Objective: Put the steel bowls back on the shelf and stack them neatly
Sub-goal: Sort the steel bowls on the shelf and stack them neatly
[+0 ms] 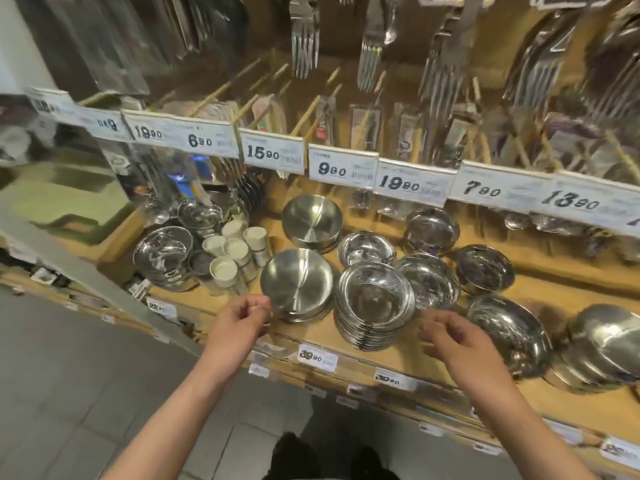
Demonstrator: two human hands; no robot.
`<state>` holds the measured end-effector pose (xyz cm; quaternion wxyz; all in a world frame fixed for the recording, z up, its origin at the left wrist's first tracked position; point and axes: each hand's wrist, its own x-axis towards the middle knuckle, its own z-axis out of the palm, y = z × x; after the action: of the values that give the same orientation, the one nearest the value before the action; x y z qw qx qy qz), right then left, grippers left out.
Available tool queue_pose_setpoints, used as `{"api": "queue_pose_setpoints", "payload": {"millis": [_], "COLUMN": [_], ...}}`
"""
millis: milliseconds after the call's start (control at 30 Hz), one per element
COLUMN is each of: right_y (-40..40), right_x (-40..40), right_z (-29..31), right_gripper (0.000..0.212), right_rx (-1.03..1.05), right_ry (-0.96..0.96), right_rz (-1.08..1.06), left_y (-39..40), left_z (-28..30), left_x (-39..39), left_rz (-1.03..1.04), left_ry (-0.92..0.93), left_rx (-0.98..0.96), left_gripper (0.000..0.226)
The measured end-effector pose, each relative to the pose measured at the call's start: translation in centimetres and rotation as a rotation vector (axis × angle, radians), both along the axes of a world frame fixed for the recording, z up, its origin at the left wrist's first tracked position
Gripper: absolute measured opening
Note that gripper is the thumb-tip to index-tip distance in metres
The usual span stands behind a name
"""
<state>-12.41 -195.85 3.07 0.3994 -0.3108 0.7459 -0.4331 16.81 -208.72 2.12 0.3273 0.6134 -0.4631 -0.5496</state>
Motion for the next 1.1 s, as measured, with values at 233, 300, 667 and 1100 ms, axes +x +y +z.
{"api": "queue_pose_setpoints", "payload": {"millis": [233,300,667,1100], "right_y": [-2.9,-3.9,-1.5,-2.1], "right_x": [1.9,2.4,3.1,-0.1], "right_z": [0.2,0.5,0.0,0.4], "right_gripper": [0.016,0.015,0.017,0.017], "right_rx": [-0.051,-0.068,-0.054,-0.132], "right_ry": [-0.032,-0.054,-0.008,-0.099], "right_rz": [-0.224,-0.282,-0.475,-0.427], "left_y": [-6.1,-7.5,-8.9,-17.4], "left_z": [-0.7,-0.5,0.6,-0.3], "left_x": [1.8,1.8,-1.5,-6.5], "left_rz": [-0.212,-0.269,-0.479,-0.257], "left_ry": [-0.017,-0.006,0.008,-0.250], "left_rx": [0.027,-0.003,-0.046,-0.147], "left_gripper": [0.016,0.014,0.020,0.016]}}
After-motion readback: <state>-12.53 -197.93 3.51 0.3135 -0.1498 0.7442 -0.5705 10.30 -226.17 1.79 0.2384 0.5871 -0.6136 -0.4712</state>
